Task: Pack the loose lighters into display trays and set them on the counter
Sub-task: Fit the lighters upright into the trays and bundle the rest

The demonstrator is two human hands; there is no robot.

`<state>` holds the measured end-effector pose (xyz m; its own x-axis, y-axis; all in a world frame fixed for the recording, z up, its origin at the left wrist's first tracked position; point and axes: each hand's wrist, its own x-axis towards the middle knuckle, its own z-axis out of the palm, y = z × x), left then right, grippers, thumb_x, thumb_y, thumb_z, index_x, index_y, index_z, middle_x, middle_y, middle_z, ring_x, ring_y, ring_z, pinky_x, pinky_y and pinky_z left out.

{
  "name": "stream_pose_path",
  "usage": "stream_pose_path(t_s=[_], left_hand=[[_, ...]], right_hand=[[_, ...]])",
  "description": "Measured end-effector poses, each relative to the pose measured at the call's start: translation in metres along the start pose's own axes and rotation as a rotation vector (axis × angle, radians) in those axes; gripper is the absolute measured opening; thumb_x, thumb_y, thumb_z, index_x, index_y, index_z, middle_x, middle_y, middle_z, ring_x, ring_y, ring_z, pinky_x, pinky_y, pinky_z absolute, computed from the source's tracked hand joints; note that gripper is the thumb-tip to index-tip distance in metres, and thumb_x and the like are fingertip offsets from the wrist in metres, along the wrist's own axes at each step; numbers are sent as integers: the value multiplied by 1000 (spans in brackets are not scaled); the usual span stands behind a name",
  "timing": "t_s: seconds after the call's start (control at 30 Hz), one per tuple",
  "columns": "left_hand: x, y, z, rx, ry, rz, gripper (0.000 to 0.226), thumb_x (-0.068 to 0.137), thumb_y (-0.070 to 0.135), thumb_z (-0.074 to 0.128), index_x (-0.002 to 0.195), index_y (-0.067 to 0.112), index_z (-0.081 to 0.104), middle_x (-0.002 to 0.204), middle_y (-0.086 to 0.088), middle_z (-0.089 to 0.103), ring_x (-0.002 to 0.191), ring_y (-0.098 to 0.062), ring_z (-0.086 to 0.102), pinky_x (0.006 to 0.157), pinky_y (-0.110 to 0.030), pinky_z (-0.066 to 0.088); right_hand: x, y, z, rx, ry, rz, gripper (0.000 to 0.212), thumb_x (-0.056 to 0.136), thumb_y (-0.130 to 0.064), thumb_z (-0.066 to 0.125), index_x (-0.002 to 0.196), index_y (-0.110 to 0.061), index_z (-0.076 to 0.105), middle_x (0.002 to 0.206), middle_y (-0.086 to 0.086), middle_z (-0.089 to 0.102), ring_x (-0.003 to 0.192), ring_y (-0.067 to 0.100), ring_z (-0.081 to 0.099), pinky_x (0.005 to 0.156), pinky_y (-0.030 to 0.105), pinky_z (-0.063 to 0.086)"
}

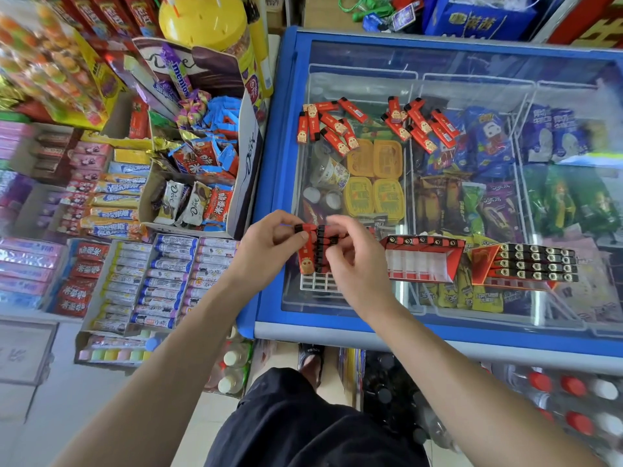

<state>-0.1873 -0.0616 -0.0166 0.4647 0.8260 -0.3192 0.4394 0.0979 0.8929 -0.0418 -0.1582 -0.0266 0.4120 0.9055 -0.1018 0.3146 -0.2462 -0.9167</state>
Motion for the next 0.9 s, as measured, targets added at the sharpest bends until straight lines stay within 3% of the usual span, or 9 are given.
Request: stream_pose_path(t_s=[0.07,0.17,0.27,0.33,0.43,0.57,0.67,0.8,0.9], left_hand=[[0,3,0,3,-35,18,6,97,18,69,103,17,68,76,-7,73,55,-10,55,58,-19,44],[-1,7,0,-2,-103,33,14,96,16,71,110,19,73,94,4,77,91,-11,73,84,-20,56],[-2,7,1,-36,-147,22,18,96,14,71,113,20,74,98,8,75,97,-9,74,87,-21,56],[-1,3,0,-27,-132,20,18,97,16,69,113,22,73,98,7,73,93,-12,75,88,-30,59],[3,-7,-3,35,-54,-20,12,96,20,67,105,28,68,95,6,69,81,-14,72,75,-37,57],[4,-26,-6,231,-108,-107,20,92,18,73,106,20,59,99,1,64,70,1,62,59,-12,45],[3,-34,-5,255,-178,-133,29,87,14,78,107,15,57,100,-2,63,67,6,65,59,-9,46],[6,-35,-4,253,-154,-138,29,87,15,79,106,15,58,100,0,67,83,-10,73,56,-9,45],[10,-37,-3,263,-149,-137,28,86,18,79,104,18,58,100,0,69,87,-16,73,59,-14,46]], right_hand=[[0,-8,-5,80,-112,39,49,92,-9,59,138,-26,56,112,-11,65,82,9,61,75,25,53],[1,-8,-6,33,-156,9,54,92,-10,66,141,-29,54,101,-10,66,77,9,61,75,33,56],[4,-5,-5,-64,-131,-52,46,94,-10,68,137,-25,58,90,-11,65,79,9,62,76,37,56],[4,-5,-5,-75,-118,-81,41,93,-8,69,130,-24,63,85,-14,63,78,9,63,74,35,56],[-2,-3,-7,-44,-77,-56,29,92,-7,71,115,-24,67,81,-12,66,74,7,62,68,31,54],[-18,15,-3,-186,-72,-114,23,93,-14,69,115,-20,67,86,-17,66,67,4,60,61,27,51],[-28,30,4,-279,-106,-209,19,93,-12,68,112,-15,66,87,-14,63,62,3,51,60,25,47],[-33,44,15,-361,-118,-269,16,94,-9,66,109,-10,65,100,-3,62,75,13,58,63,36,54],[-33,52,20,-436,-94,-303,13,94,-8,67,107,-9,66,103,0,58,70,17,59,57,37,54]])
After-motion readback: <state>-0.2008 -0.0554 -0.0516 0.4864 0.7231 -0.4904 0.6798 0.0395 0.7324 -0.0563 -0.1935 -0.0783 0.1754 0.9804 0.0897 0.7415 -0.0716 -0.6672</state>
